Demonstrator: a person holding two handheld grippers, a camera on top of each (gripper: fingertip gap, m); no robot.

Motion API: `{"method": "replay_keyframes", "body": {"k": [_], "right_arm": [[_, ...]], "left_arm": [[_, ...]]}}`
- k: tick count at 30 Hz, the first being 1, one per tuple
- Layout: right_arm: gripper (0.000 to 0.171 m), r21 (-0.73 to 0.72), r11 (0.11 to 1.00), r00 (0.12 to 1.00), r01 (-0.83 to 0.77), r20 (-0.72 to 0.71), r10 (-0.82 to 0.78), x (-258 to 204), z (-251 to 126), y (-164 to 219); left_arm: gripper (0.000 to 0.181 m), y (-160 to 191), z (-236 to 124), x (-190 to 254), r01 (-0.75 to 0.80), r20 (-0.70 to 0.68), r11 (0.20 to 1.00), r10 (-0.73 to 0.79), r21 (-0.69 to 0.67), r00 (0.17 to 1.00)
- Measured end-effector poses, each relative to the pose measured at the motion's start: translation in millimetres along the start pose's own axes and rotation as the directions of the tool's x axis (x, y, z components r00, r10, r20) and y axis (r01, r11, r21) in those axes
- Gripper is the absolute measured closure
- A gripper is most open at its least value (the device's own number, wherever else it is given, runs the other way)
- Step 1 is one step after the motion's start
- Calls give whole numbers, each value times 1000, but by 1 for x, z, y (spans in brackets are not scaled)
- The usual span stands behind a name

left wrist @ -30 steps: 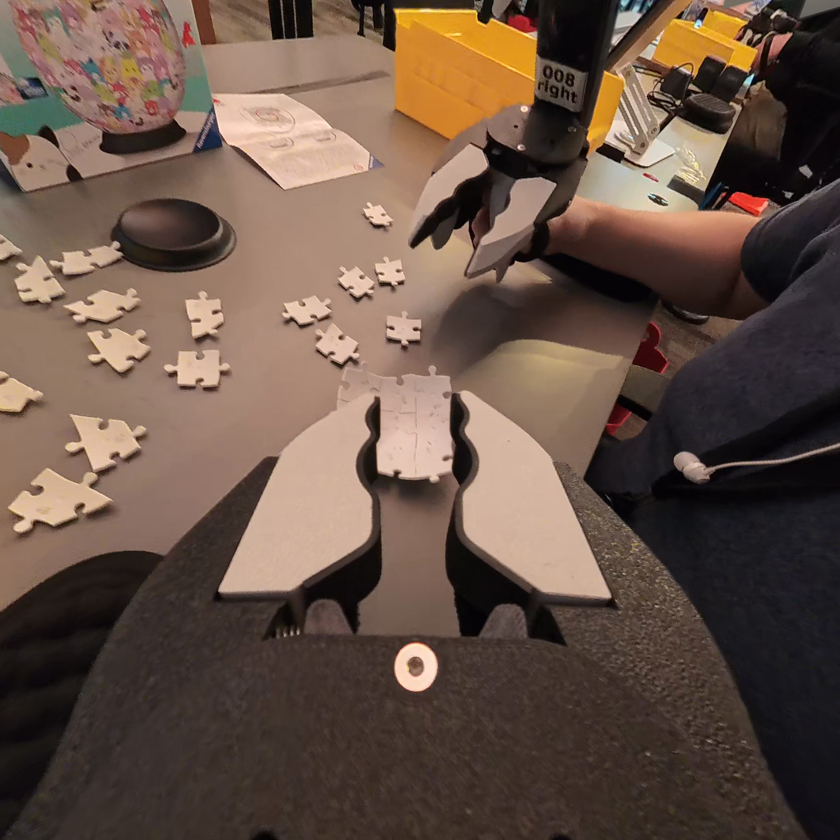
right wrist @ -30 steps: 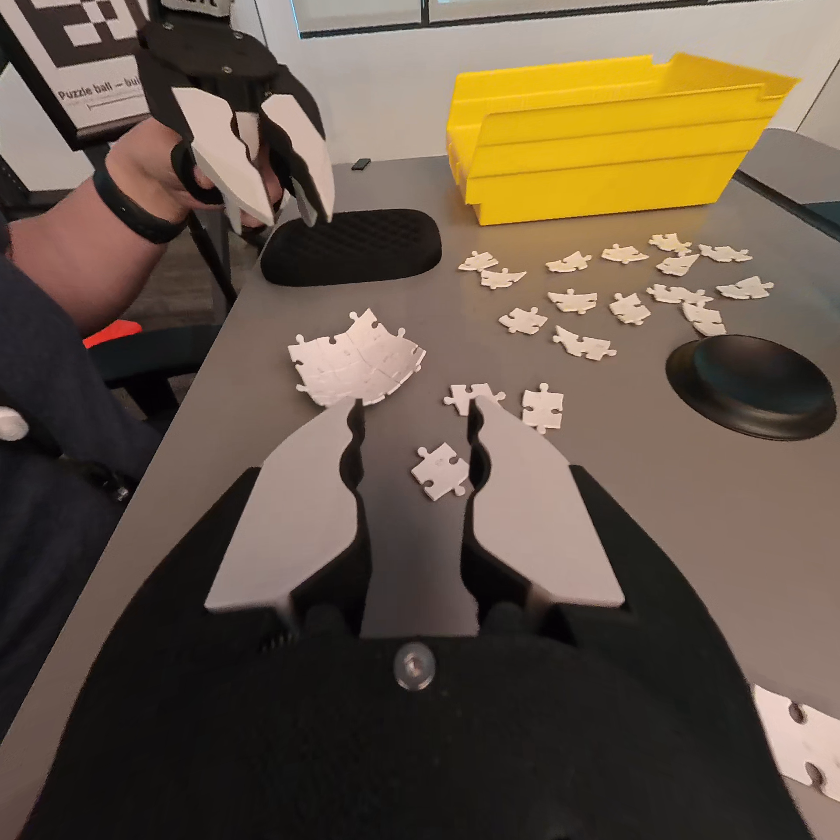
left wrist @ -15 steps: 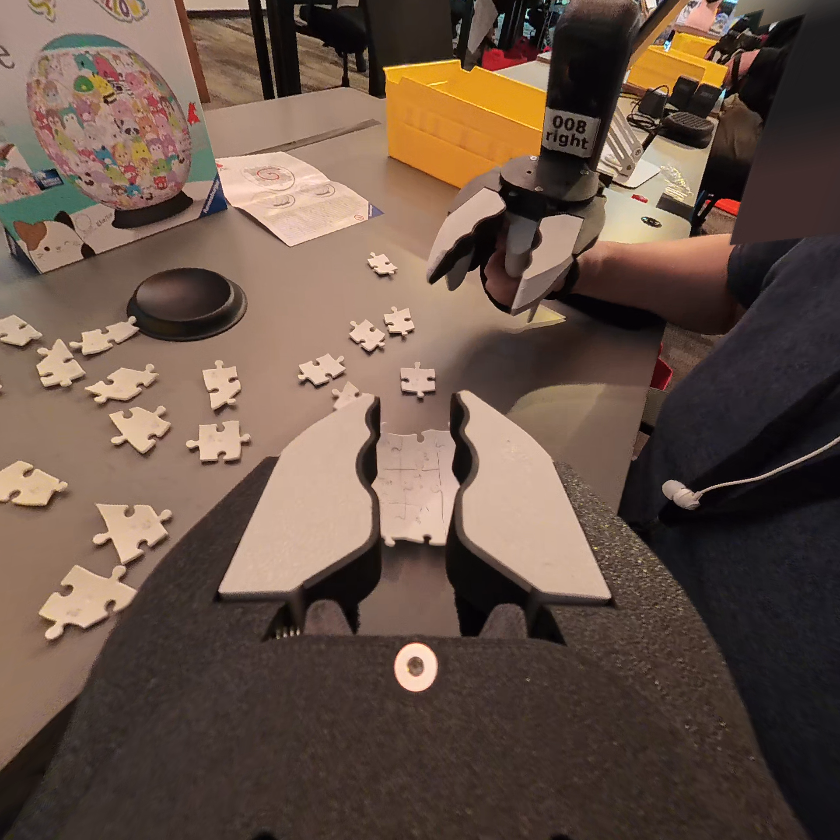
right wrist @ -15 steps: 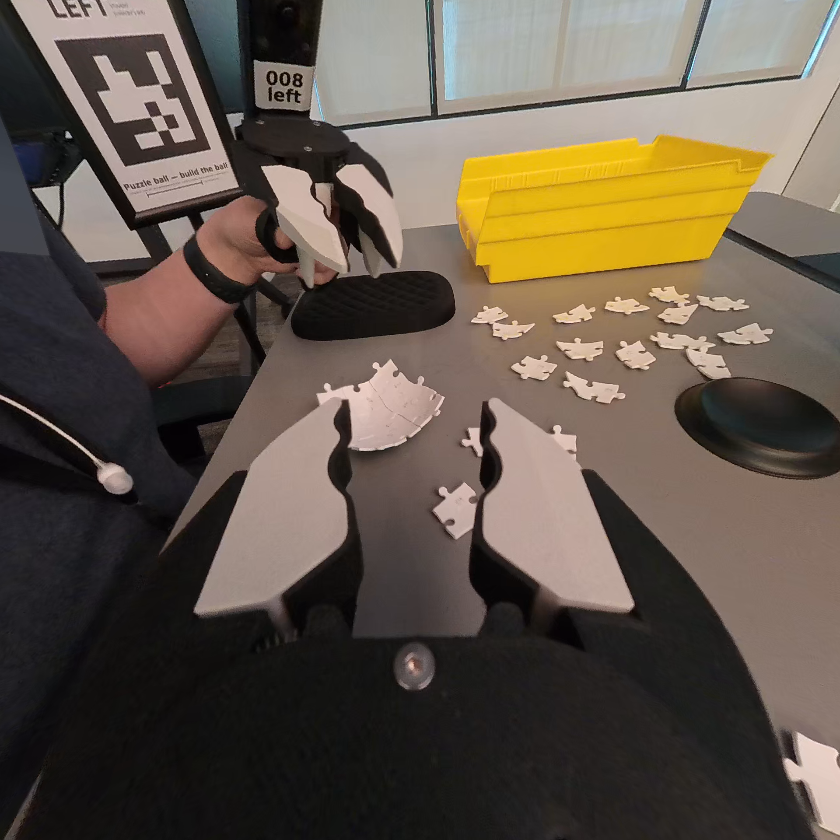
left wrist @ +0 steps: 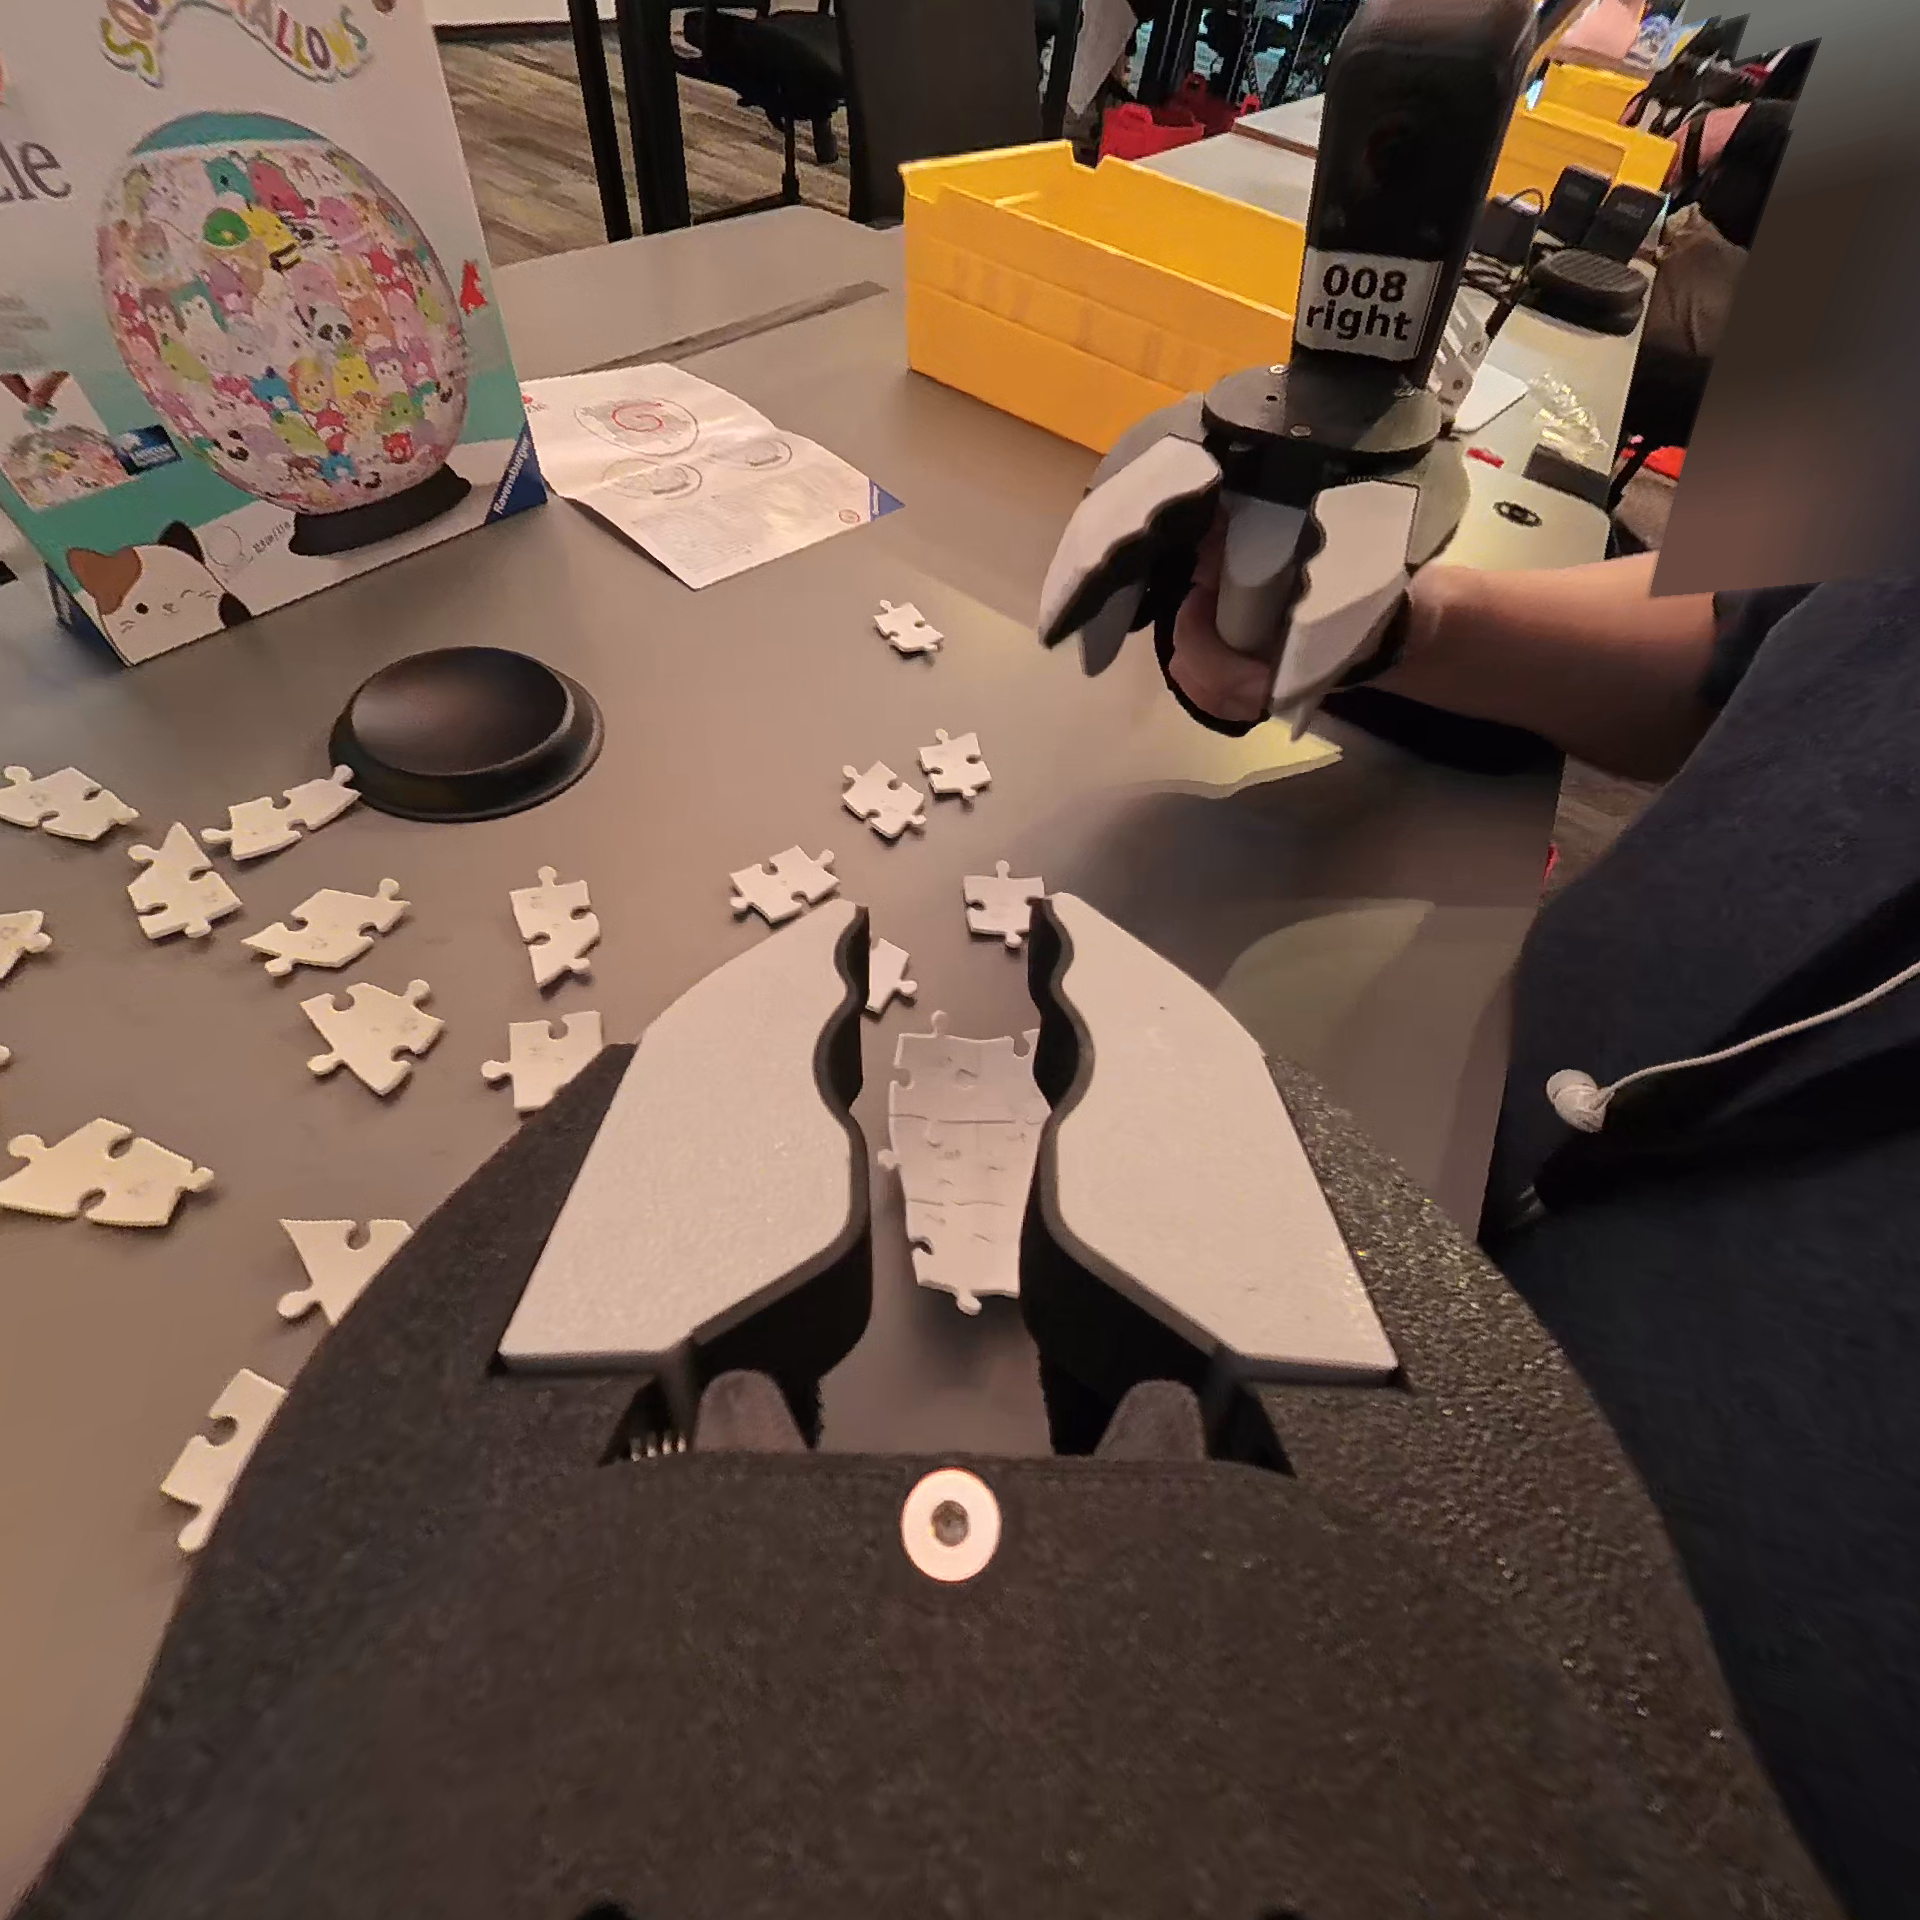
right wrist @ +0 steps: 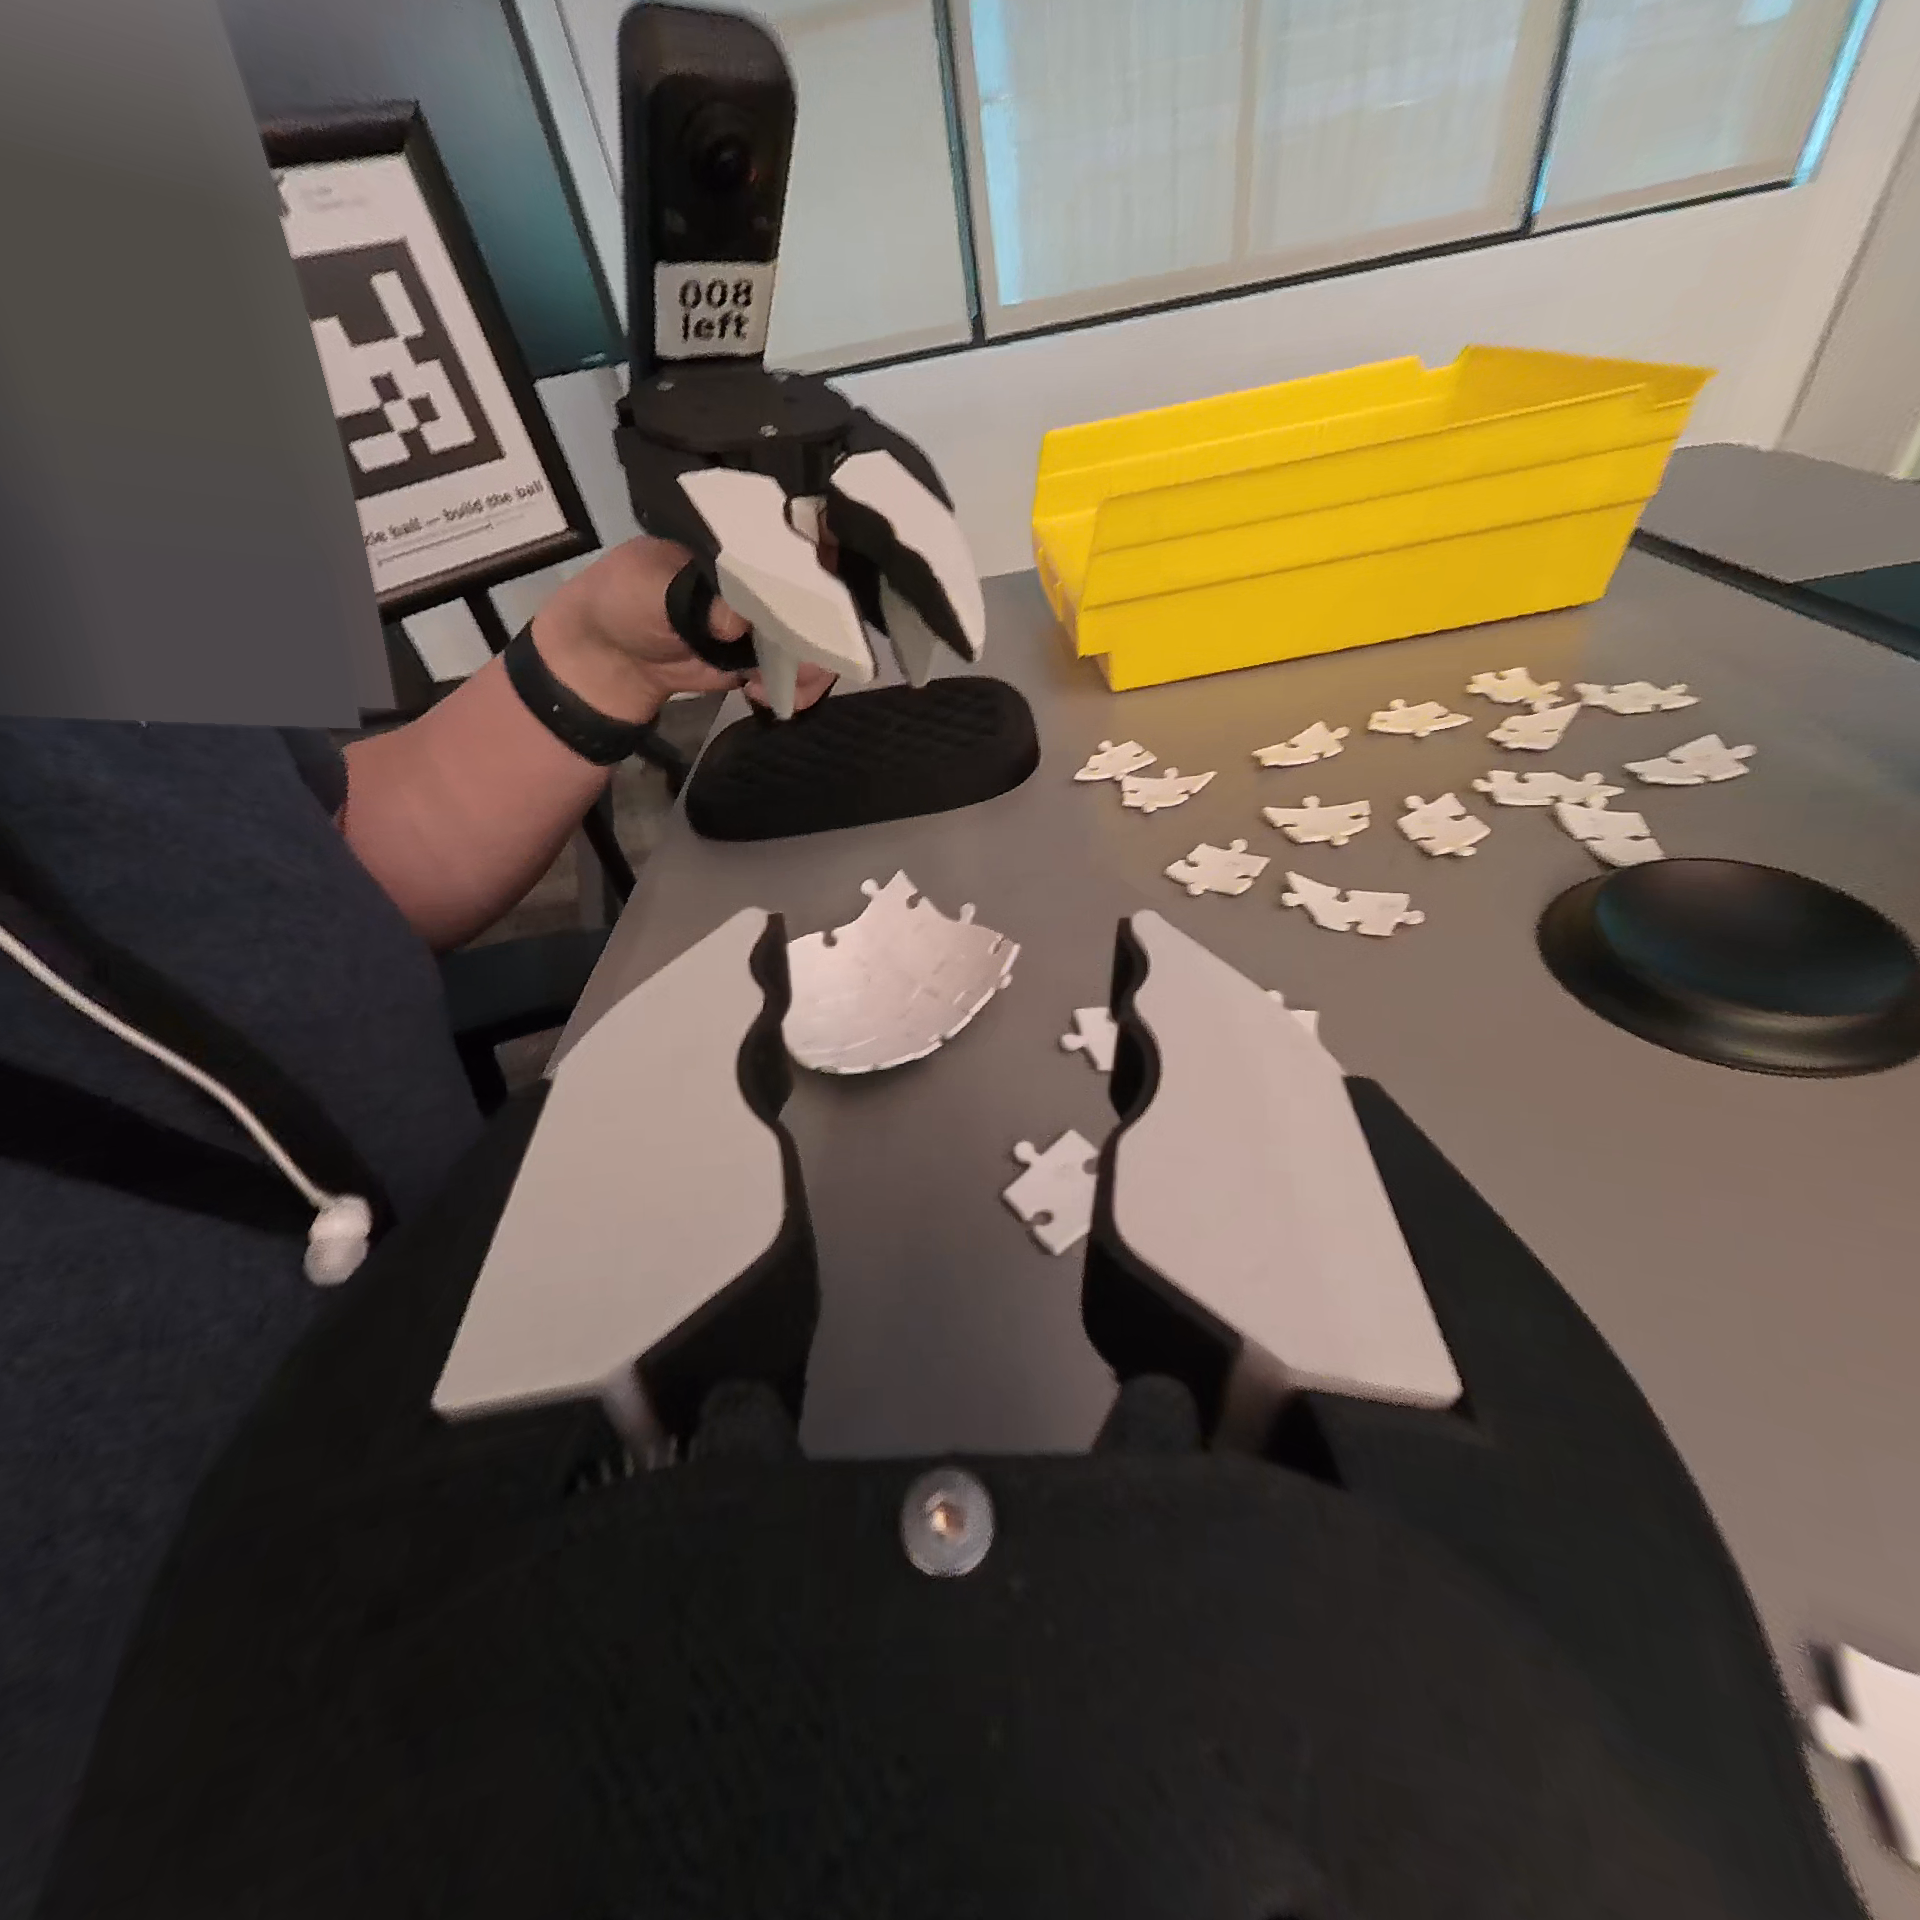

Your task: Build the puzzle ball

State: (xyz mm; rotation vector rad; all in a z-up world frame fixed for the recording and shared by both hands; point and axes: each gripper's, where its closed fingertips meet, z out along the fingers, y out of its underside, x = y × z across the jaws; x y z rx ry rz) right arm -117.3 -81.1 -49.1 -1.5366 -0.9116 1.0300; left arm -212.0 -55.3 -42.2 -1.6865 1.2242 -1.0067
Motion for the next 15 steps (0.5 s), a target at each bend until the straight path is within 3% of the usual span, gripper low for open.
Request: {"method": "replay_keyframes", "body": {"k": [4, 7, 12, 15], "right_arm": [[111, 38, 999, 999, 7, -54, -5, 12, -8, -8], [109, -24, 998, 986, 65, -154, -68, 31, -19, -8], [124, -94, 992, 813, 88, -568, -126, 104, -102, -23], [133, -114, 992, 713, 60, -691, -122, 125, -139, -19]], "left_arm": [[152, -2, -2, -3, -5, -1, 1000, 5, 9, 1000], [152, 1, -4, -8, 0, 15, 1000, 0, 11, 1000], [152, 5, -12, -14, 18, 39, 1000, -19, 12, 999], [152, 9, -16, -22, 21, 79, 1000, -20, -5, 997]]}}
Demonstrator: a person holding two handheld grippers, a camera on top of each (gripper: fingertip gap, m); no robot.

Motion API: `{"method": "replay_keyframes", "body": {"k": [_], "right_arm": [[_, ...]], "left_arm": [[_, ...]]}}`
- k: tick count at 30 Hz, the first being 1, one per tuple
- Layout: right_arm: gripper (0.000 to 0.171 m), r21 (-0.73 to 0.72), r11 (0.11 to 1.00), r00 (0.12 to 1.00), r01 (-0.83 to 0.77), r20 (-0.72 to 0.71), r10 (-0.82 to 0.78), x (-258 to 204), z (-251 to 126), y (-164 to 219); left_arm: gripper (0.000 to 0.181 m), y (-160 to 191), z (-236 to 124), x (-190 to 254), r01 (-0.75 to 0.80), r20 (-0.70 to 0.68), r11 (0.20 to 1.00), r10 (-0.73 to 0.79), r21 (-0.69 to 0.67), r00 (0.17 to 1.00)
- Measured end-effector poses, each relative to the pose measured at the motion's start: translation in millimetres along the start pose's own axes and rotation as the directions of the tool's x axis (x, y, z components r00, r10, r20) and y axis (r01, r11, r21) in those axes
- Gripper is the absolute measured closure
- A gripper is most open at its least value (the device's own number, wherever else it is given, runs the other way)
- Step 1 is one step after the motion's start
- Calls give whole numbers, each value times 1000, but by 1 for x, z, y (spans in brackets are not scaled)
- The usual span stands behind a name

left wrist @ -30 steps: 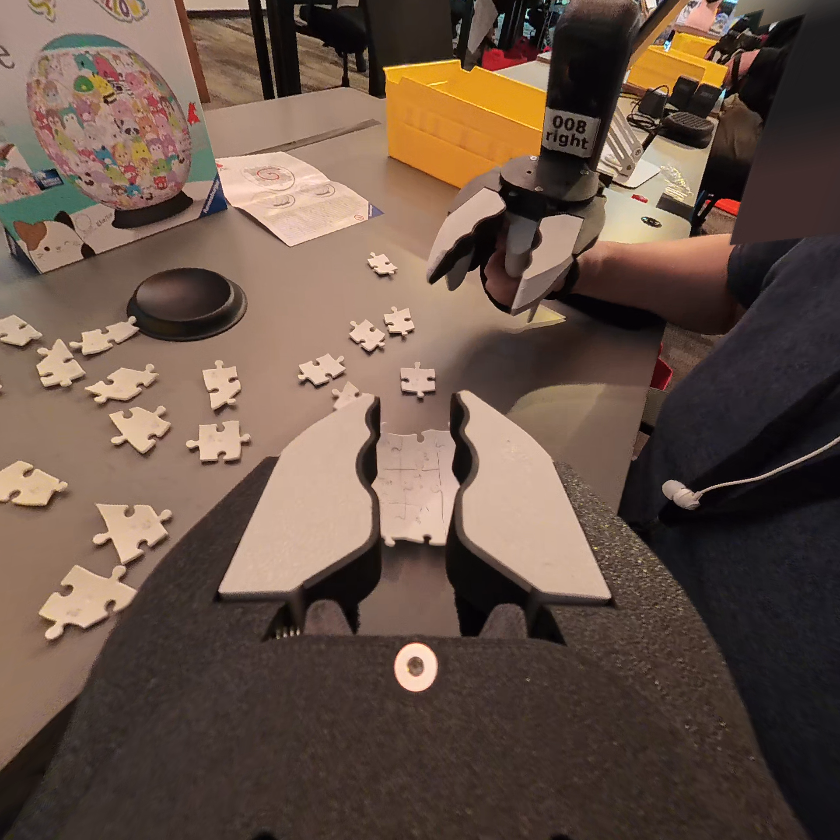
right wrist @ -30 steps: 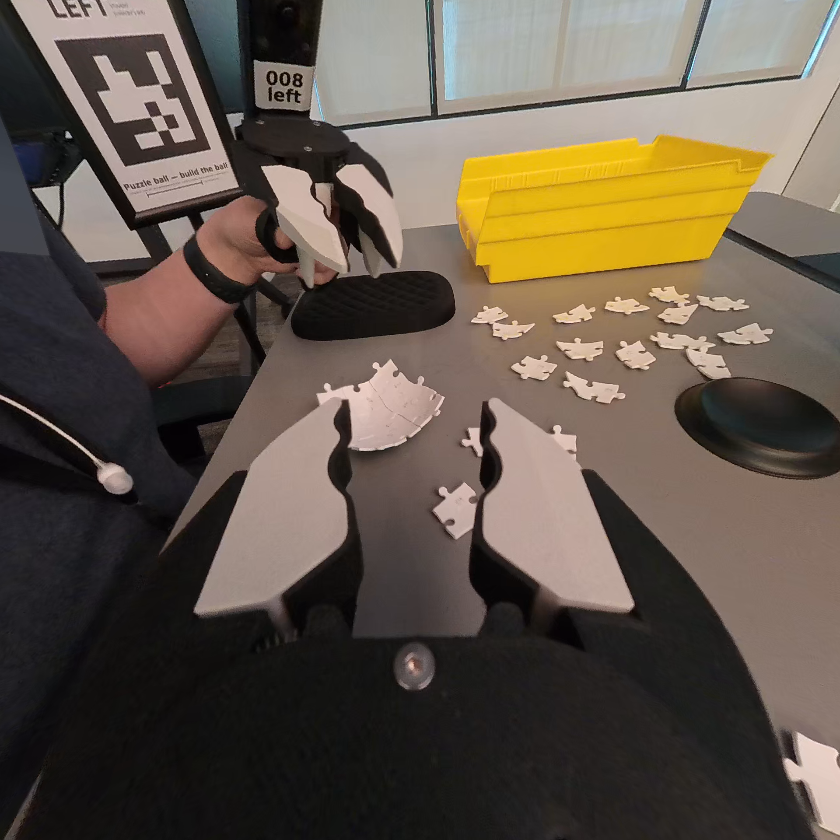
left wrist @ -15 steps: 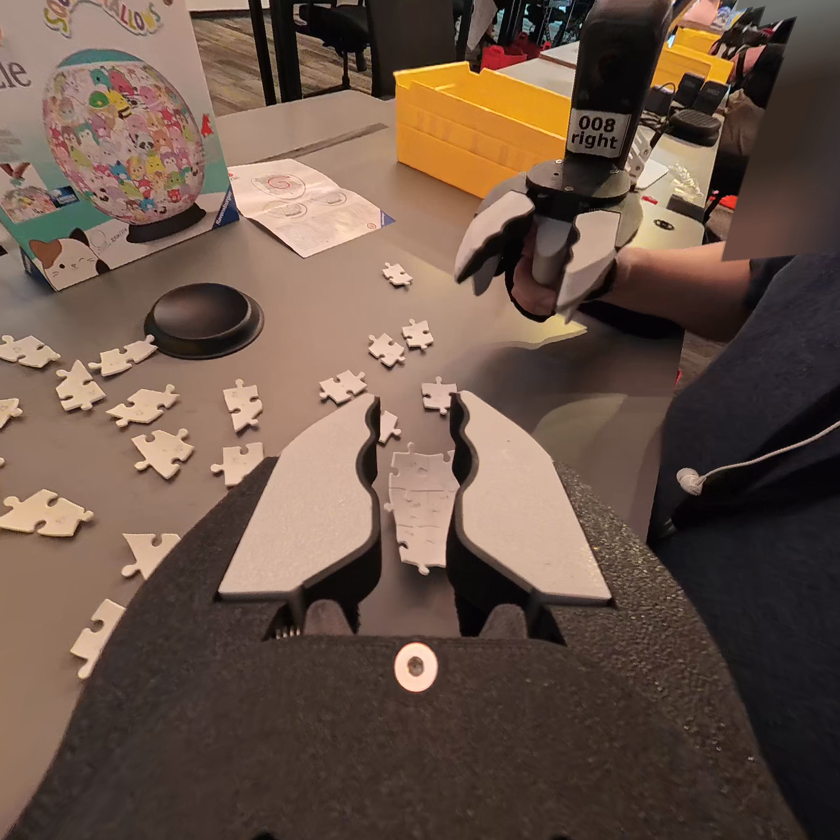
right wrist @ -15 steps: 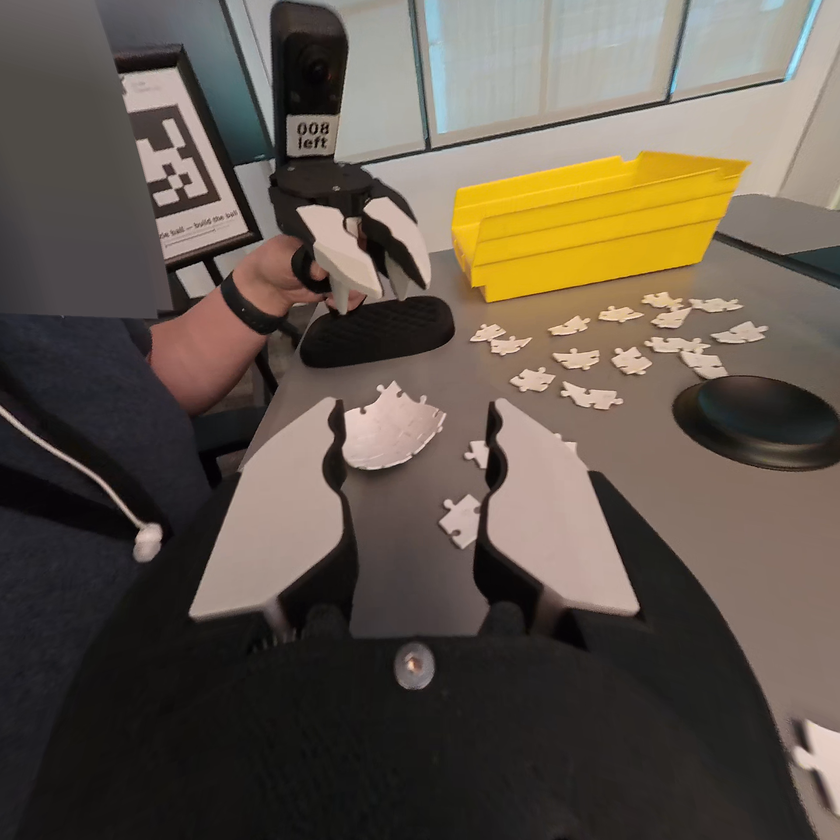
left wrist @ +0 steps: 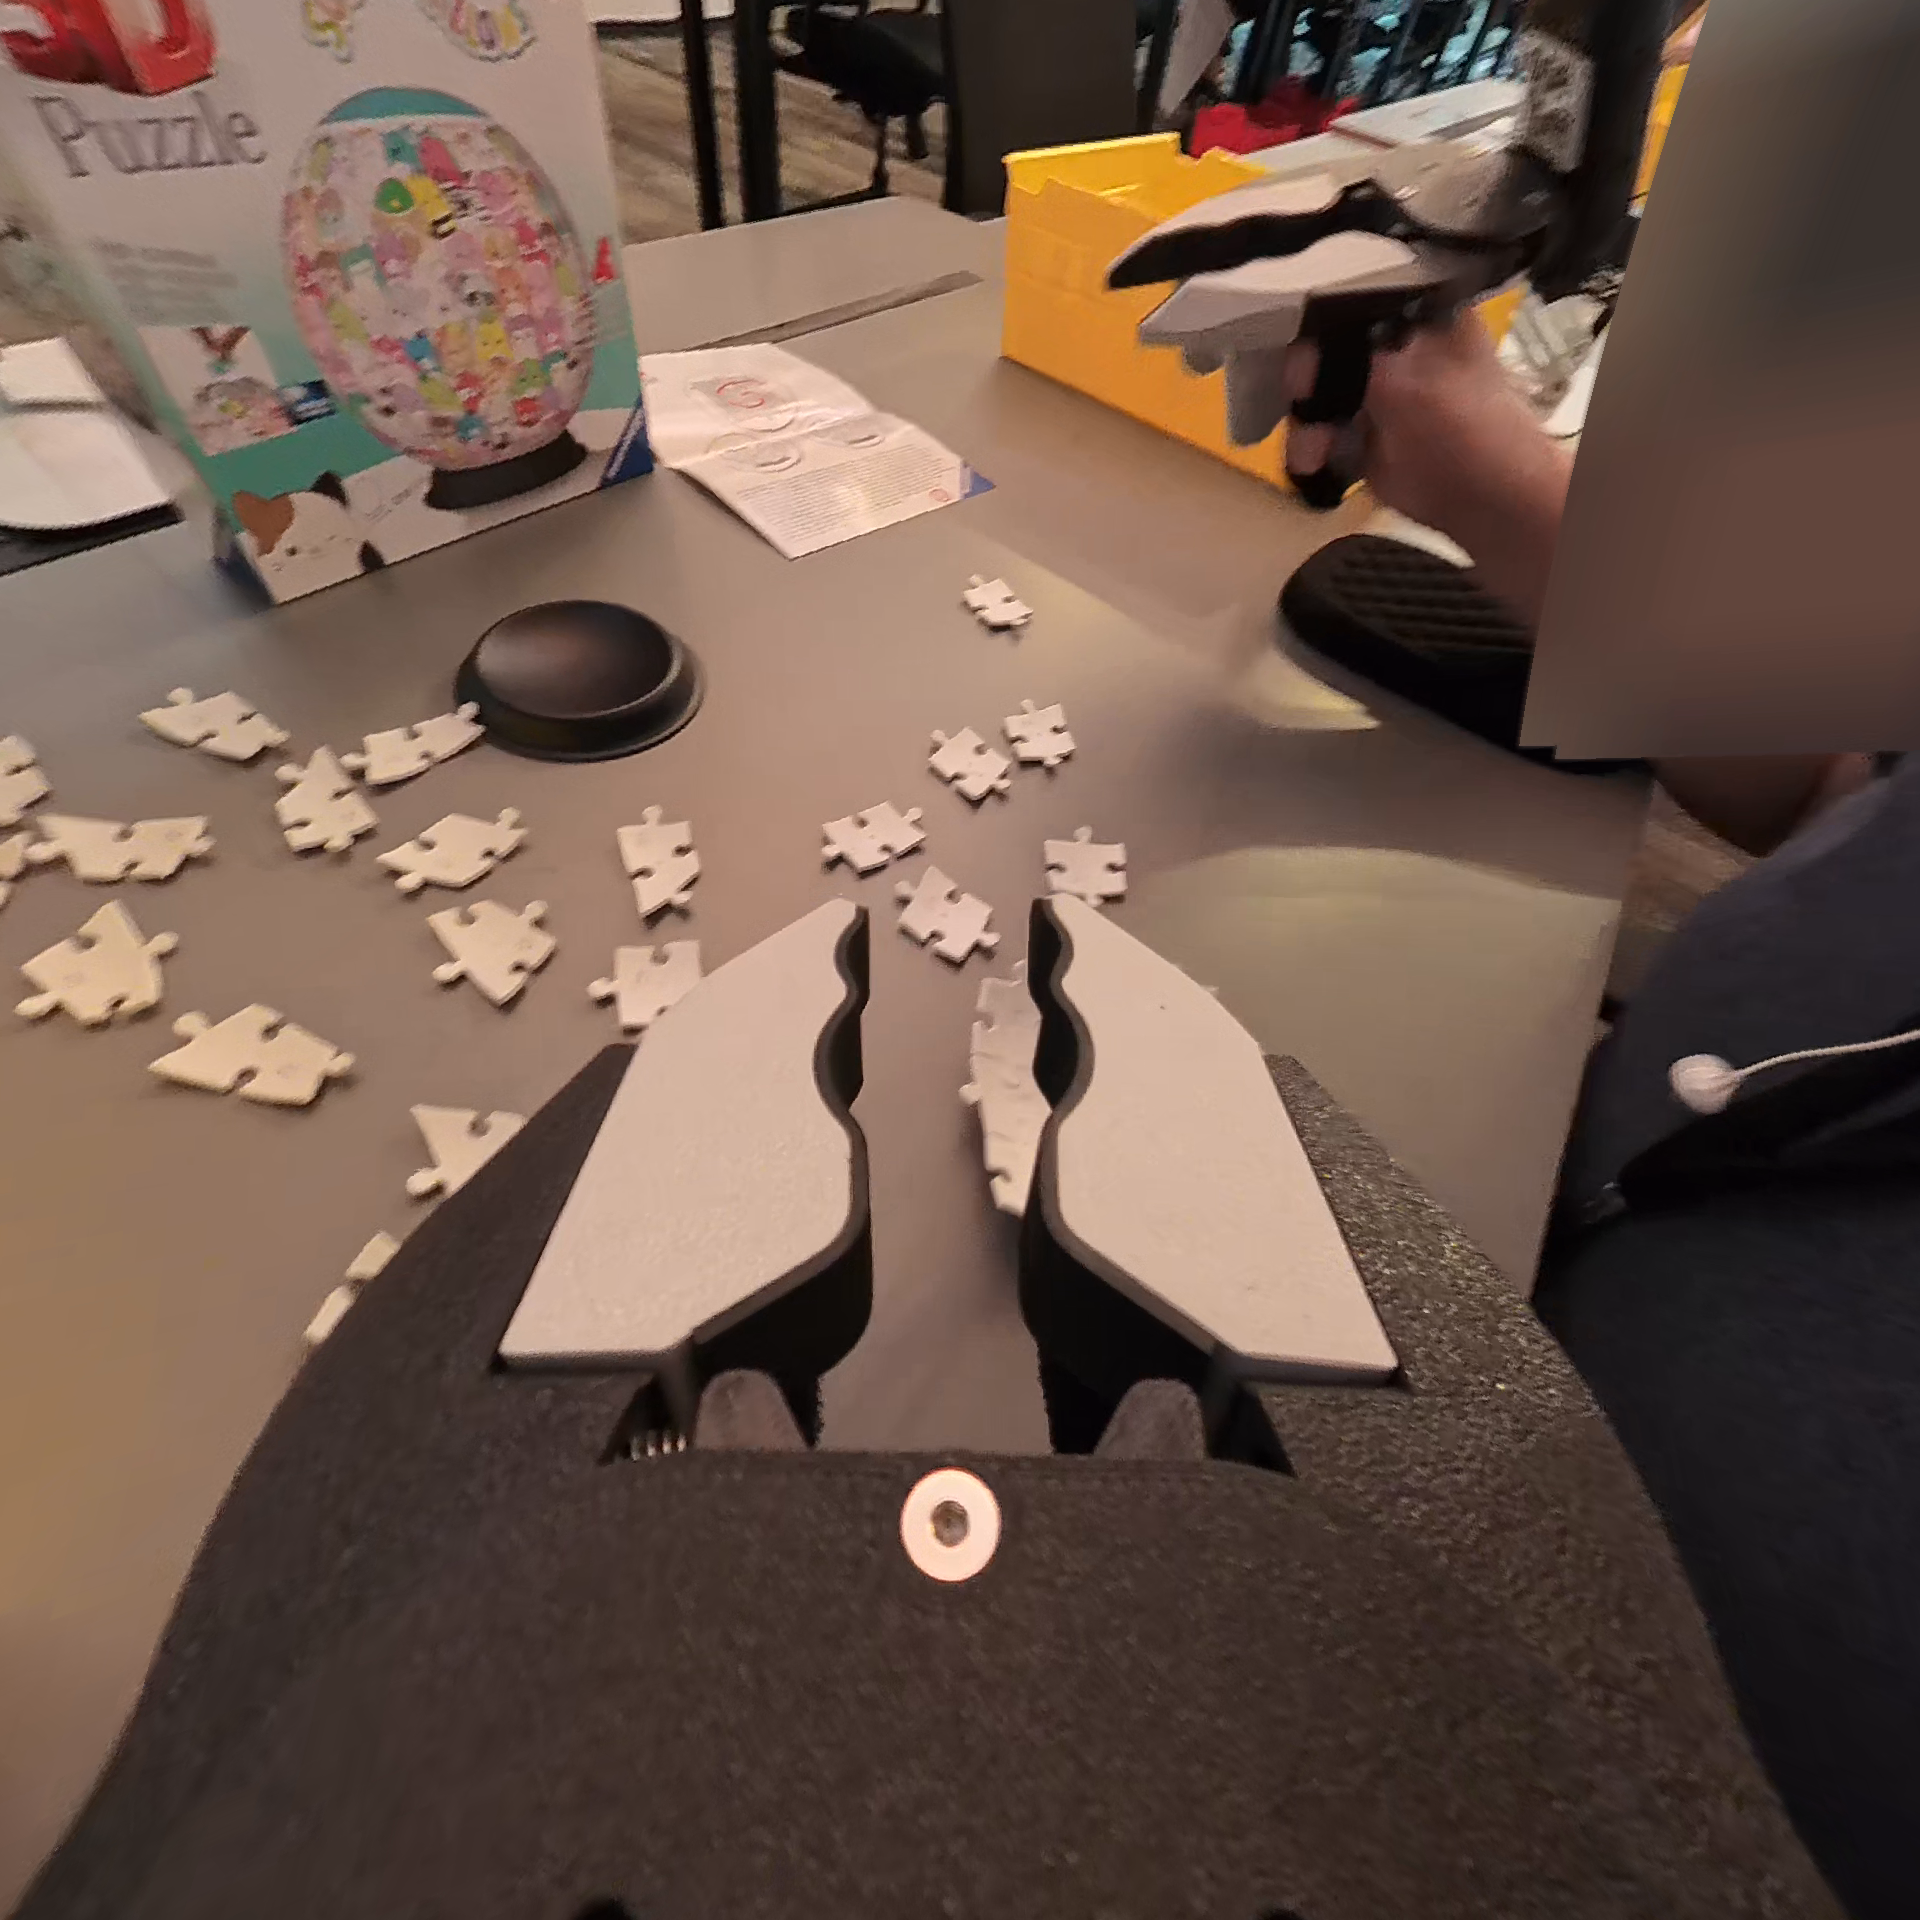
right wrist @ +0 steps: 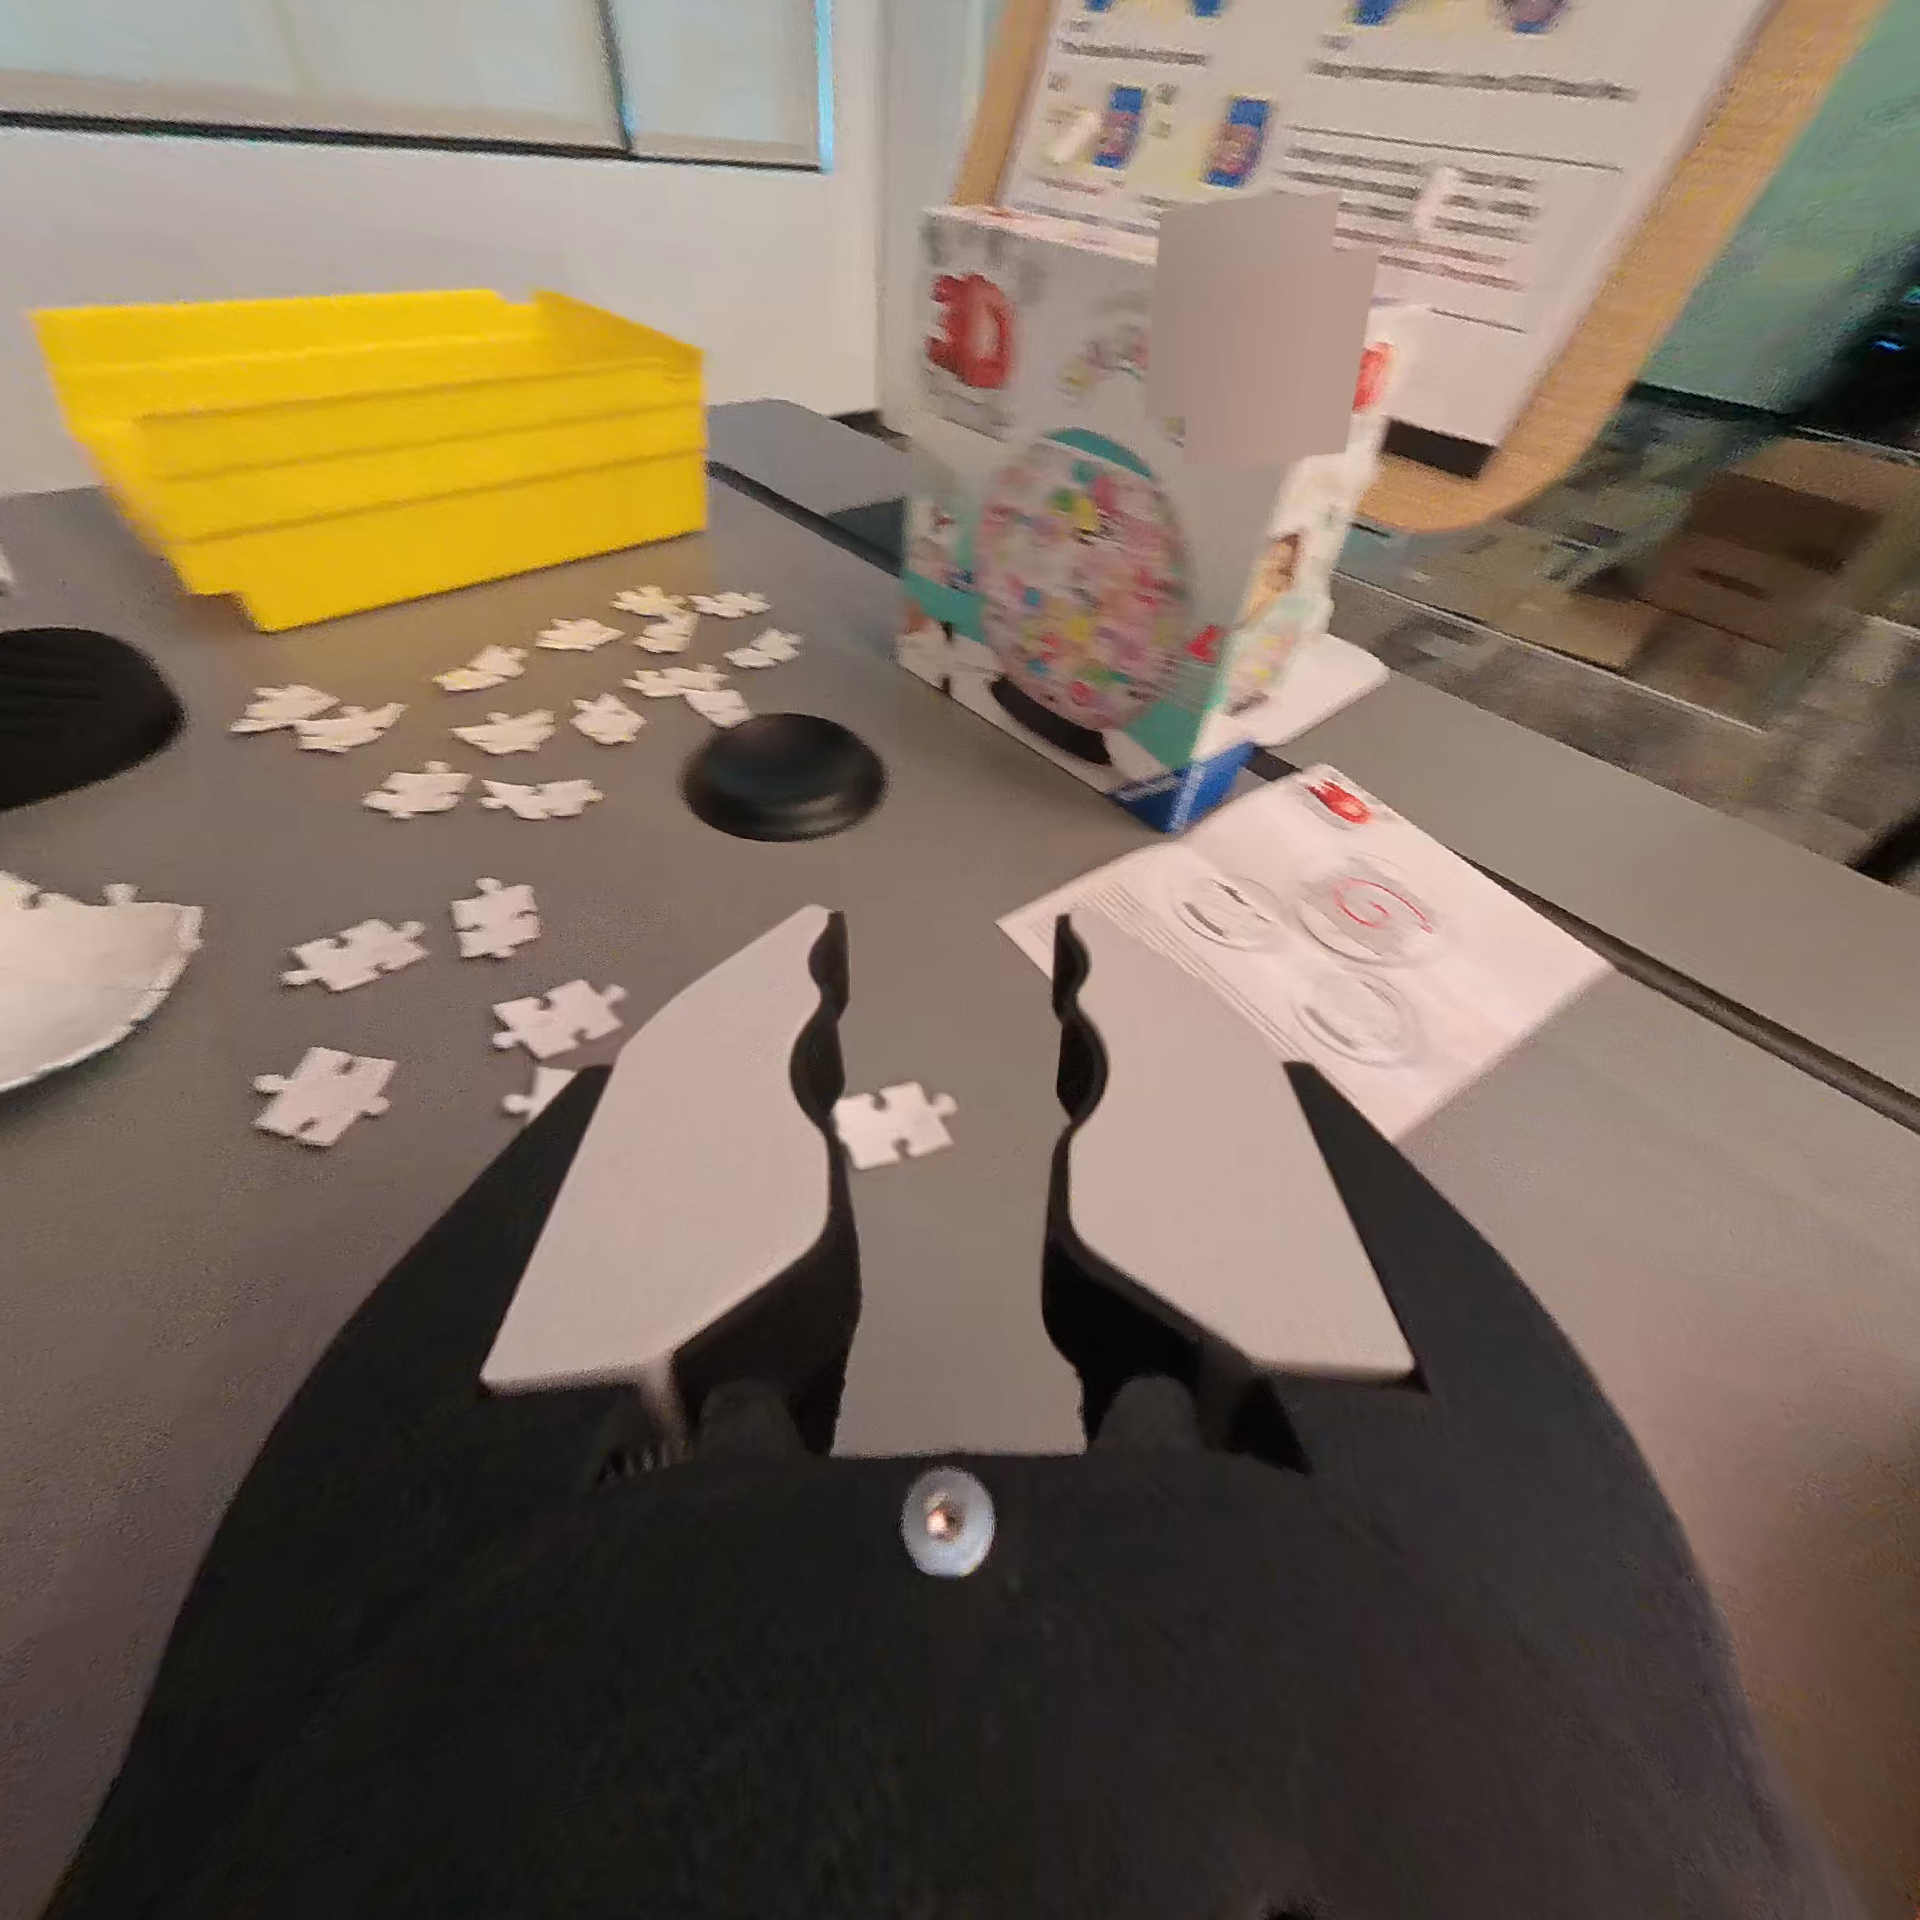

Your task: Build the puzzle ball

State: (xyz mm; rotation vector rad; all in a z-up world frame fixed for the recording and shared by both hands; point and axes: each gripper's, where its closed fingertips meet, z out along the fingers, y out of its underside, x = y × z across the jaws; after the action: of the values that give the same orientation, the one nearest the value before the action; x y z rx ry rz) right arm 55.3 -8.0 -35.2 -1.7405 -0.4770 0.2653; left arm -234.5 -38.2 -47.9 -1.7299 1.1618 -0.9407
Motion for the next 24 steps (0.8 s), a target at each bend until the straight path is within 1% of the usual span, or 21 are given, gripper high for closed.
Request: {"method": "replay_keyframes", "body": {"k": [3, 5, 8, 12, 15, 17, 21, 24], "right_arm": [[137, -89, 996, 997, -4, -71, -3, 16, 2, 18], [138, -141, 990, 997, 5, -72, -15, 16, 7, 29], [139, -170, 985, 999, 15, -40, -22, 6, 15, 38], [139, -179, 983, 999, 30, -12, -32, -3, 19, 40], [139, -160, 987, 1000, 10, 1, -10, -5, 19, 37], [139, -153, 988, 1000, -2, 11, 4, -7, 19, 36], [139, -148, 989, 1000, 3, 16, -1, -9, 18, 35], [139, -144, 990, 1000, -1, 29, 6, -12, 19, 35]], "left_arm": [[152, 3, -1, -6, -8, 29, 1000, 9, -14, 1000], [152, 3, -2, -8, -14, 43, 1000, 15, -22, 999], [152, 6, -4, -12, -16, 71, 999, 18, -38, 997], [152, 16, -9, -25, -10, 153, 996, 23, -89, 988], [153, 27, -11, -32, 28, 186, 992, -4, -125, 983], [154, 34, -11, -35, 57, 195, 988, -28, -143, 980], [154, 40, -11, -35, 64, 206, 986, -30, -156, 978], [154, 47, -9, -32, 69, 185, 979, -33, -194, 982]]}}
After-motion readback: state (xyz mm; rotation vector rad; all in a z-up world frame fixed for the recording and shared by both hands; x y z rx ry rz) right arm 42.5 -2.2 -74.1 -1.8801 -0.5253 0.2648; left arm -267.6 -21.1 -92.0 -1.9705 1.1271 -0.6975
